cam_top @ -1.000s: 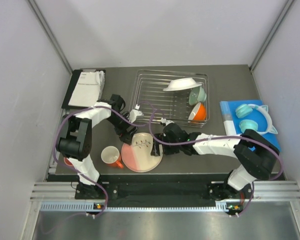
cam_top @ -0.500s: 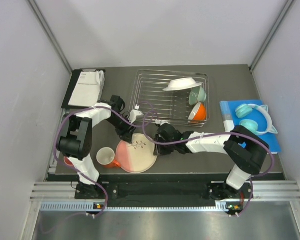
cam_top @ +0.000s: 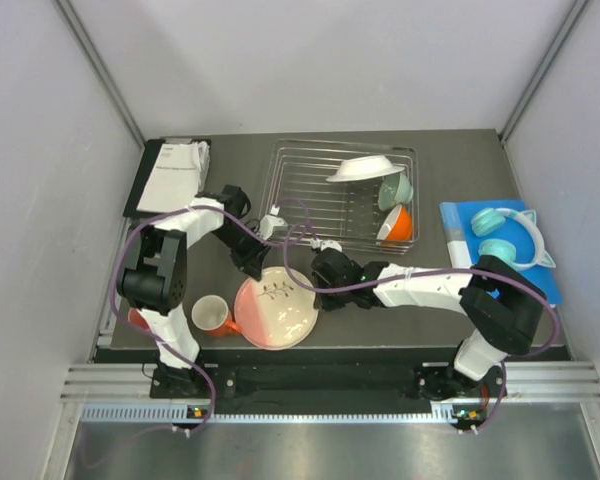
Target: Load the mixed dishes into the dish rack
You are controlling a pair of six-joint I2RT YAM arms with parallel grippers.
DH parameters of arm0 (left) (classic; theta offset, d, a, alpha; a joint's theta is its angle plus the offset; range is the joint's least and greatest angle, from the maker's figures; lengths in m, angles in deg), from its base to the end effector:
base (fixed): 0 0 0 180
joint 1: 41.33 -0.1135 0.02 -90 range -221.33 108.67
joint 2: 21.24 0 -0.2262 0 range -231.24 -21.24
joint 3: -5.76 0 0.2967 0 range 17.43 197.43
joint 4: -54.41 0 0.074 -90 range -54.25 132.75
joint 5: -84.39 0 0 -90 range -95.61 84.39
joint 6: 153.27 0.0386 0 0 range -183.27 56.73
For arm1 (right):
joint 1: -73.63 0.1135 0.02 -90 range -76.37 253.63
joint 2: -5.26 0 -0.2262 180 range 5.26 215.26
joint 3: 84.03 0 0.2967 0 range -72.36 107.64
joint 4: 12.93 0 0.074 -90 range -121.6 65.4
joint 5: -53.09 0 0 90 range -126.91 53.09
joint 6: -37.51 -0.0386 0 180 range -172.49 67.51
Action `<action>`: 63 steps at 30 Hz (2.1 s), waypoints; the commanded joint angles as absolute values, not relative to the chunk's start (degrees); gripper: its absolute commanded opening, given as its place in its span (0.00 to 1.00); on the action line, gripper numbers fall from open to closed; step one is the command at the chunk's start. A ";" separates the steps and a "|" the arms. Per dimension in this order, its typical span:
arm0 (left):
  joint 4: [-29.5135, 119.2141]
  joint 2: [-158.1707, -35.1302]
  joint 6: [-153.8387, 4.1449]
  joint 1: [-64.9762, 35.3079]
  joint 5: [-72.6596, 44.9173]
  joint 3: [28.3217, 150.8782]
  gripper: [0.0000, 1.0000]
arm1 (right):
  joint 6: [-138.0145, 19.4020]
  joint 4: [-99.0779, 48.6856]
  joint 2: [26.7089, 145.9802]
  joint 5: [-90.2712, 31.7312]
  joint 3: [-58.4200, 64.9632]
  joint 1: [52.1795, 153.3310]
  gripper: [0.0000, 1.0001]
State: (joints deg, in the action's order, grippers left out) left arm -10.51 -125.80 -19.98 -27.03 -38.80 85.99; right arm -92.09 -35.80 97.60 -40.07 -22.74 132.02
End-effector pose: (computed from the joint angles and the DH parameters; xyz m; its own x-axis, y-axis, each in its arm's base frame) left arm 0.3326 -0.1066 0.1039 -0.5588 0.7346 -0.3849 0.8199 0.4196 -0.3895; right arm 0.1851 0.2967 0.0955 -0.8576 -0.1791 -0.4822 -0.3721 0.8633 0.3411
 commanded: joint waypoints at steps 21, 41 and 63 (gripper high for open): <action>-34.05 -129.43 -8.79 -26.39 -62.91 101.36 0.87 | -69.73 -37.17 90.43 -65.55 -6.98 141.13 0.00; -43.56 -132.08 3.71 -27.80 -68.72 102.25 0.69 | -54.78 -34.36 95.96 -71.36 4.98 140.95 0.00; -43.56 -125.48 2.39 -27.80 -69.95 98.73 0.00 | -50.29 -27.50 100.98 -71.10 8.15 133.83 0.00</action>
